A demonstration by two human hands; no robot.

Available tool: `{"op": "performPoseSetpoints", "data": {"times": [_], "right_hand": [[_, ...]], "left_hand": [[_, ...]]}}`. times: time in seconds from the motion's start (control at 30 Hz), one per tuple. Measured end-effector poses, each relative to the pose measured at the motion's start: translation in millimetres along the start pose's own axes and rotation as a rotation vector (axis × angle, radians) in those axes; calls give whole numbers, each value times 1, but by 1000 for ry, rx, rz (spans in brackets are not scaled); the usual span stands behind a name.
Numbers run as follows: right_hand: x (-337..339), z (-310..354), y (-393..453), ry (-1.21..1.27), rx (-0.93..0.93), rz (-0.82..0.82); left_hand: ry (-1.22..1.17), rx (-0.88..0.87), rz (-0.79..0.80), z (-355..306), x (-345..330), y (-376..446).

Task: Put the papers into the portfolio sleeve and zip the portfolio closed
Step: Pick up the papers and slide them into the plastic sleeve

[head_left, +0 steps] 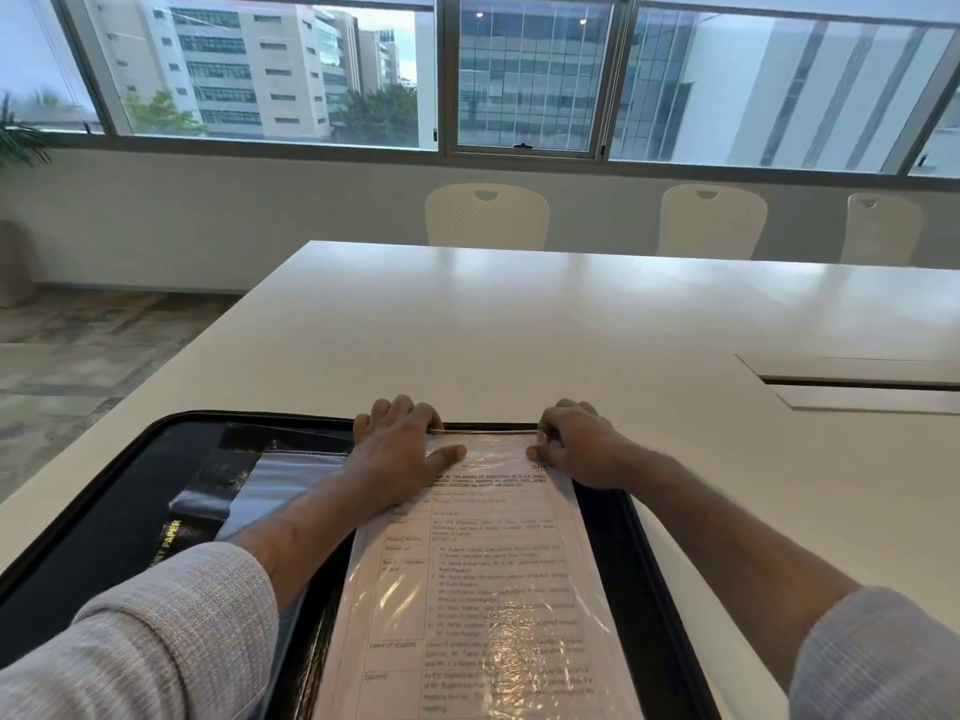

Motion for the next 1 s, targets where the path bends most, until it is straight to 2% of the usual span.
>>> {"op": "performPoseSetpoints", "data": {"times": [0.07, 0.2, 0.3, 0.47, 0.73, 1.0], "right_hand": [[0, -4, -1, 74, -22, -41], [2, -9, -12, 204, -57, -105], [1, -4, -28, 248, -17, -200], [-11, 20, -74, 226, 55, -186], [-46, 17, -120, -99, 45, 103], [-45, 28, -141, -15, 24, 79]], "left_hand": [[-18, -2, -37, -2, 2, -2], [-83, -63, -227, -6, 16, -16], [-77, -77, -251, -11, 25, -28], [-59, -82, -138, -25, 31, -57], [-67, -19, 81, -44, 31, -117], [-55, 121, 94, -34, 56, -172]]}}
Point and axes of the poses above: each hand's wrist, its own y-axis towards the middle knuckle, its own x-axis out of the back of the hand, z = x × y, the point moved 3 cm from there along y, towards the middle knuckle, and after that the axes turned 15 degrees about -x, right-handed, at the moved point
